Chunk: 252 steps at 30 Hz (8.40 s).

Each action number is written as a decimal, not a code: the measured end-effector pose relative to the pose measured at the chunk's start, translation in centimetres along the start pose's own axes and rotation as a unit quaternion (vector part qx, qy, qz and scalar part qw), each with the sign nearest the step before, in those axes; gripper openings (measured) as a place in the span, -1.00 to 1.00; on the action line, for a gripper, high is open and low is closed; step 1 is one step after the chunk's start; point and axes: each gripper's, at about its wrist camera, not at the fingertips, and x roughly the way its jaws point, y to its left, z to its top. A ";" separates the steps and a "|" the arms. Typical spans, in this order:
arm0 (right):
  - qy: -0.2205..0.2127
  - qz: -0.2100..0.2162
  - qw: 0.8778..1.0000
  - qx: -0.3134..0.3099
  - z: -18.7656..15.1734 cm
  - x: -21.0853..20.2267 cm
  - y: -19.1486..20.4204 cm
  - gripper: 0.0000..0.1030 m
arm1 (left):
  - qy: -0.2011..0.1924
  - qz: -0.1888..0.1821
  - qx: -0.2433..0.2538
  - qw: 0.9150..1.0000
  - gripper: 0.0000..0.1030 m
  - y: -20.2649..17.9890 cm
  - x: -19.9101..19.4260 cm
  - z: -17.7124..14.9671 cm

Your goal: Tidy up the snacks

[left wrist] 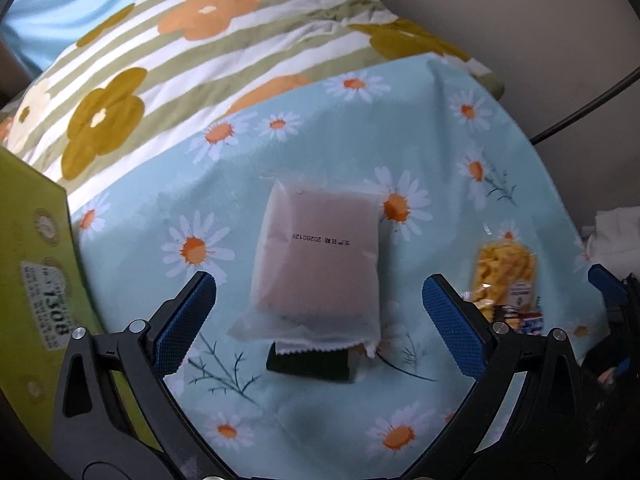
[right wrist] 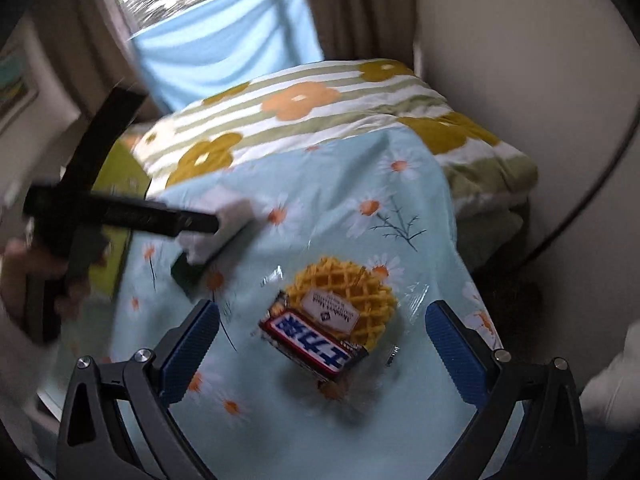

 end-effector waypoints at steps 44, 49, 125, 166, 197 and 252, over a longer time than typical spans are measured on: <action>0.042 0.000 0.950 -0.309 -3.8 3.4 3.8 -0.43 | -0.001 0.007 -0.021 1.000 0.15 0.0 1.9 -0.5; 0.031 0.001 0.956 -0.292 -3.2 2.8 3.9 -0.44 | -0.005 -0.003 -0.040 0.999 0.15 0.1 0.8 -1.1; -0.010 0.126 0.984 -0.129 7.9 3.1 32.7 0.98 | -0.158 0.038 -0.208 0.964 0.99 30.2 -21.6 -18.8; -0.047 0.034 0.994 -0.091 8.3 -6.7 13.3 0.99 | -0.182 -0.012 -0.122 0.976 0.99 10.7 -20.5 -10.1; 0.148 0.014 0.958 -0.244 2.6 4.6 1.3 0.99 | 0.020 -0.005 -0.046 0.999 0.61 0.3 1.0 -4.2; 0.169 0.066 0.941 -0.284 4.6 5.5 1.4 0.40 | -0.037 0.003 -0.054 0.998 -0.21 0.3 -4.6 -3.0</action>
